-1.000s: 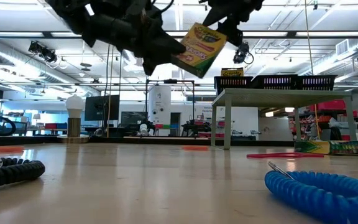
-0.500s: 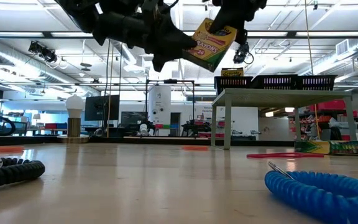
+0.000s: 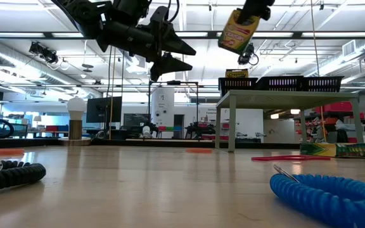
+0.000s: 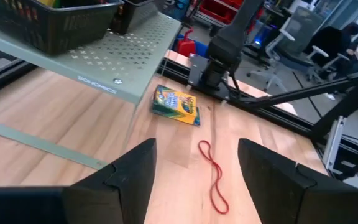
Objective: Pick & Place Office Desk Supplies
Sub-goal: Put the top yellow crayon box into the left black basket on the shelf
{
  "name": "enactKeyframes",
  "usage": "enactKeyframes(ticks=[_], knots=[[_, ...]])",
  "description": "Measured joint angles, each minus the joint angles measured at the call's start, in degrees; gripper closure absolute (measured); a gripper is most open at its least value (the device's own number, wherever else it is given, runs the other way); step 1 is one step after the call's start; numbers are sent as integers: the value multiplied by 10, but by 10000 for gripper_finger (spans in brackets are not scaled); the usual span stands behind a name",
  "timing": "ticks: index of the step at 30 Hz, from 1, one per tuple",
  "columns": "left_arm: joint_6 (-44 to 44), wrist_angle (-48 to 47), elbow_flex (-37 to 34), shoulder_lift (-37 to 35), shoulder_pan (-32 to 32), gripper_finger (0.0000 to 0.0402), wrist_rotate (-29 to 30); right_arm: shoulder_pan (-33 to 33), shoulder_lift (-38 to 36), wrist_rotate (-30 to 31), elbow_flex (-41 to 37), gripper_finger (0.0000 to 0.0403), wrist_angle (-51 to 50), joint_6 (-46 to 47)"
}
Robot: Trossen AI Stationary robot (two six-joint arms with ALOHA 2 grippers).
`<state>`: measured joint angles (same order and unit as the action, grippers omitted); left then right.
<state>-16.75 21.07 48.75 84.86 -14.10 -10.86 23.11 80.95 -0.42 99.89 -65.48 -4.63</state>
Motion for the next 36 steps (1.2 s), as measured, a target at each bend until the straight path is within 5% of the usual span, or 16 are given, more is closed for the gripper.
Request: enactKeyframes(ticks=[10,36], knots=[[-3,-5,0,0,3,199,2,123,89,4,21,303,-30,-182],[-15,-8,0,0,2,216,-4,140,129,48,21,302,-75,-339]])
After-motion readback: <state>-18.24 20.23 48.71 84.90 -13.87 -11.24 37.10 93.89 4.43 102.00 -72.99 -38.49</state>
